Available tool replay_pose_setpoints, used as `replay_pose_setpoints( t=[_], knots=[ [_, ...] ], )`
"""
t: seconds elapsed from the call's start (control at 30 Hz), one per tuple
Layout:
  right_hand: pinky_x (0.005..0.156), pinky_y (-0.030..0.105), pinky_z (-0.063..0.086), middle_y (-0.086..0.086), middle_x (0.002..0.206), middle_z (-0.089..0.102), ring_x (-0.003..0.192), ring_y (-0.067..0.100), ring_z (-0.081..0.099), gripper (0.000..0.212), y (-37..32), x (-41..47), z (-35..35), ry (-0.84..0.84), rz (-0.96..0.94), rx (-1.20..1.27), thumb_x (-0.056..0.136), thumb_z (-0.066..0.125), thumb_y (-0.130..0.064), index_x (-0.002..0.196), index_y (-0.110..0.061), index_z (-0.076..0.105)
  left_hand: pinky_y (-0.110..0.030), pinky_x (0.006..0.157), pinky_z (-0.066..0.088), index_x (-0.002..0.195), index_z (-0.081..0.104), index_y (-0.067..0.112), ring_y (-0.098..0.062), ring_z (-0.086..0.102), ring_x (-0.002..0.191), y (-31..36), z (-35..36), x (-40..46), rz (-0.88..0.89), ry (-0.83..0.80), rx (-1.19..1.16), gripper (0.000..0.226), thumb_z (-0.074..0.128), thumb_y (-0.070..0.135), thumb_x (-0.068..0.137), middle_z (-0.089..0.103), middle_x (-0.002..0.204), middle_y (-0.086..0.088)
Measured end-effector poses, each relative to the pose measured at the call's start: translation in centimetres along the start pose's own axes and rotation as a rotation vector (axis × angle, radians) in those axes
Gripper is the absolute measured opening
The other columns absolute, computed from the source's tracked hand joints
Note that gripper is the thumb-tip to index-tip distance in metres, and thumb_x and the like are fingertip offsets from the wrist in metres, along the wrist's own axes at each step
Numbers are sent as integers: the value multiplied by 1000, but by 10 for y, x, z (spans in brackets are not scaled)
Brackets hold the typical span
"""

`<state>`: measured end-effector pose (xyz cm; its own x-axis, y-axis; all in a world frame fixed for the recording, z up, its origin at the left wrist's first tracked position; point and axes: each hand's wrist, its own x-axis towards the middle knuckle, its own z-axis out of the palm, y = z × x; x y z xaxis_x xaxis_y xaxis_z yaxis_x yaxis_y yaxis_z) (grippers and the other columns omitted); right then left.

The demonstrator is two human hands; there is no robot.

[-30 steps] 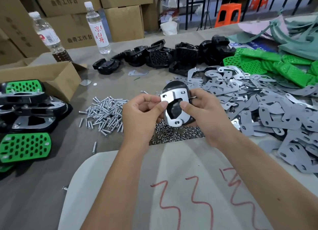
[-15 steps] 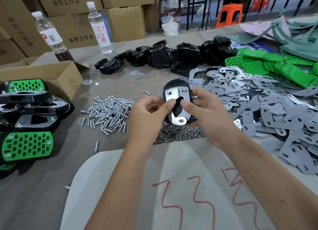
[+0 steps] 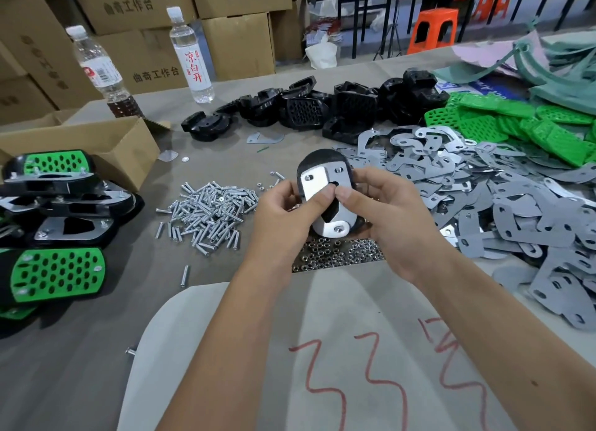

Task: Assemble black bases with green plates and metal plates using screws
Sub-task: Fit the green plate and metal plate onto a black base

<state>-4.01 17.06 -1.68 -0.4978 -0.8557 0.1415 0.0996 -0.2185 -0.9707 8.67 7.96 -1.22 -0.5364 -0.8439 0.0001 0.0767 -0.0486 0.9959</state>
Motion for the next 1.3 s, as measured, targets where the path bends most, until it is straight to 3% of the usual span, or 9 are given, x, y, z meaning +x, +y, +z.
replay_pose_setpoints(
  t=[0.17,0.27,0.43,0.63,0.8,0.97,1.07,1.17,1.3],
  knots=[
    [62,36,61,15,90,77,76,28,77,13,0,0,-1,44,-4,7,90,78,-20,103,-19,76,-25,54,46,108,72,4,-16,68,70,6,-4,-2,-104,-62,-119,28,76,26,90,75,90,-7],
    [57,31,59,6,81,75,69,19,74,15,1,1,1,63,-18,-39,90,80,-20,99,-21,69,-19,47,46,108,72,2,-16,68,67,7,-5,-3,-65,-32,-137,50,82,36,73,72,92,-13],
    [54,31,57,-3,72,66,66,16,69,21,3,1,2,82,-40,-91,87,83,-22,98,-17,66,-55,80,59,107,72,10,-30,72,86,7,-3,-4,-79,14,-78,43,90,31,74,75,107,-22],
    [59,43,62,9,80,66,69,31,70,22,10,4,0,189,-63,-164,86,84,-23,99,-18,66,-25,60,46,85,67,17,-21,67,78,1,-10,6,100,306,-13,24,89,11,77,74,89,-10],
    [71,60,60,9,84,68,79,37,69,25,11,6,-2,289,-88,-265,77,83,-38,92,-31,65,-19,43,43,81,70,15,-10,57,49,7,-19,8,113,220,-85,12,78,14,90,69,67,0],
    [70,59,57,-1,77,64,69,28,63,22,12,7,-4,324,-78,-271,81,83,-35,90,-30,64,-22,48,43,97,80,21,-8,51,53,10,-16,4,63,87,-88,28,55,27,107,56,66,6],
    [73,61,59,3,81,64,73,31,63,22,12,7,-3,338,-80,-285,85,84,-29,93,-27,64,-15,41,36,106,76,7,-5,47,47,10,-15,1,-95,130,26,24,53,14,107,57,61,5],
    [72,60,59,0,79,62,72,19,61,23,14,8,-4,358,-79,-301,85,85,-28,93,-26,64,-19,50,46,108,73,3,-7,57,49,15,-20,0,-220,155,-13,27,47,-5,102,68,61,4],
    [73,60,61,5,84,66,78,31,69,24,17,11,-6,374,-54,-276,85,85,-28,94,-26,64,-17,59,55,116,65,4,-8,66,59,20,-22,-1,-118,93,-134,25,59,-11,97,78,82,-10]
  ],
)
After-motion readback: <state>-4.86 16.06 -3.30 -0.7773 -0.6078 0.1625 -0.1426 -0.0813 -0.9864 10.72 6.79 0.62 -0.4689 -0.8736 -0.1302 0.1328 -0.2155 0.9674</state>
